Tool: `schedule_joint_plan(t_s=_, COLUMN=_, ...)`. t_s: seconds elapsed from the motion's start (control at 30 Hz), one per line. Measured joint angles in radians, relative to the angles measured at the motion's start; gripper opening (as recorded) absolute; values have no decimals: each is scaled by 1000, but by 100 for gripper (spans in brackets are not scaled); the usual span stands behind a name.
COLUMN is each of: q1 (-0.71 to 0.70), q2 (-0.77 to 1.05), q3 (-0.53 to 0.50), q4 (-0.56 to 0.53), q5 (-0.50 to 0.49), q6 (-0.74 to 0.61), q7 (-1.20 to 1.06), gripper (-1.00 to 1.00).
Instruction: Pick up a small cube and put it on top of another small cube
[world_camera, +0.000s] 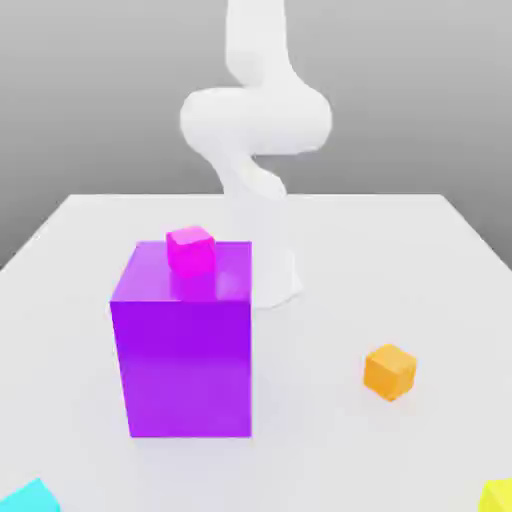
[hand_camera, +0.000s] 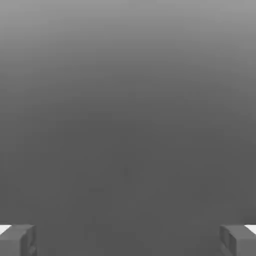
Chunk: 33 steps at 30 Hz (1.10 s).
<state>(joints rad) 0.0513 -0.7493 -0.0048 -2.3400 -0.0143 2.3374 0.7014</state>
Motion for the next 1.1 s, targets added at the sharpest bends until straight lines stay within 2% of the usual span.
schedule_joint_plan(t_s=0.6, q1=359, q2=365, q3=-65, q4=-288, q5=-68, q6=268, q7=-737, gripper=0)
schedule_joint_plan(t_s=1.1, q1=613, q2=667, q3=-76, q4=-527, q5=-18, q6=493, q7=-1422, gripper=0)
